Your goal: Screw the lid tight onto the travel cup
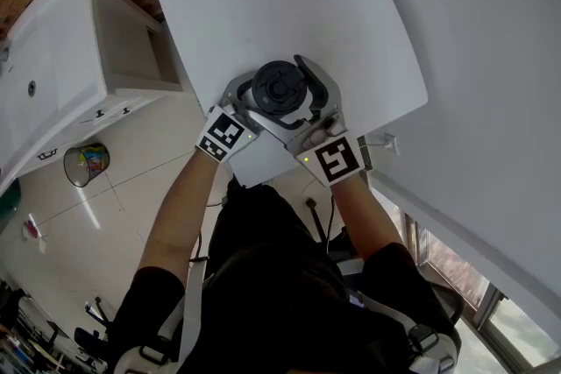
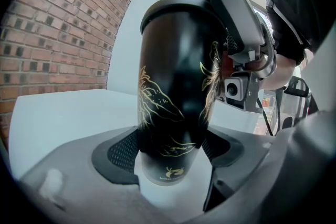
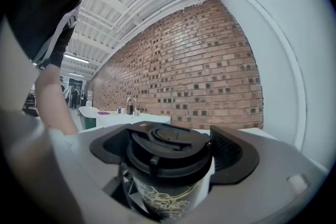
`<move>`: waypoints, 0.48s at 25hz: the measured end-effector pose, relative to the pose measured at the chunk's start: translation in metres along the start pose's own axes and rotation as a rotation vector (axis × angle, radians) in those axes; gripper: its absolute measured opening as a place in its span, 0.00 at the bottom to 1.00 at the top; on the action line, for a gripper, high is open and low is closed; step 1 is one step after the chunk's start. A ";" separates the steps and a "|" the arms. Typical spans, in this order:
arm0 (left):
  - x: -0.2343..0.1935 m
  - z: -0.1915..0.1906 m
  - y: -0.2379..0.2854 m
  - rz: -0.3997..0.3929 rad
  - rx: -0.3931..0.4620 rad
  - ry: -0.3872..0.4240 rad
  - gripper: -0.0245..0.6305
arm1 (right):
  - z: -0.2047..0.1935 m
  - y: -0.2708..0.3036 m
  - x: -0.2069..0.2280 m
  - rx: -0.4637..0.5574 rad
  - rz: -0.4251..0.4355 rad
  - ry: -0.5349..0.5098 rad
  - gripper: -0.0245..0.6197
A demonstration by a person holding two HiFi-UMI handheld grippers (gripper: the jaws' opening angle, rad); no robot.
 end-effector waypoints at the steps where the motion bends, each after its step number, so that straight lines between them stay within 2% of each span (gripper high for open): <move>1: 0.000 0.000 0.000 0.000 -0.001 0.002 0.61 | 0.000 0.000 0.000 0.005 -0.026 -0.001 0.76; 5: 0.000 -0.001 0.001 0.000 -0.001 0.001 0.61 | -0.002 0.000 -0.003 -0.004 -0.152 0.020 0.74; 9: -0.001 -0.001 0.000 0.001 0.001 0.000 0.61 | -0.002 0.002 -0.003 -0.014 -0.178 0.018 0.74; 12: -0.002 0.000 -0.001 0.003 0.002 0.000 0.61 | -0.002 0.004 -0.004 -0.012 -0.257 0.007 0.74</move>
Point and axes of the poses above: the fingertips, and each gripper's own axes: y forward along the fingers, x to its right, z out of its top, the point moved 4 cm from there along -y, backward along the fingers, and after that the axes turned 2 degrees about -x, right-handed, at the moved point
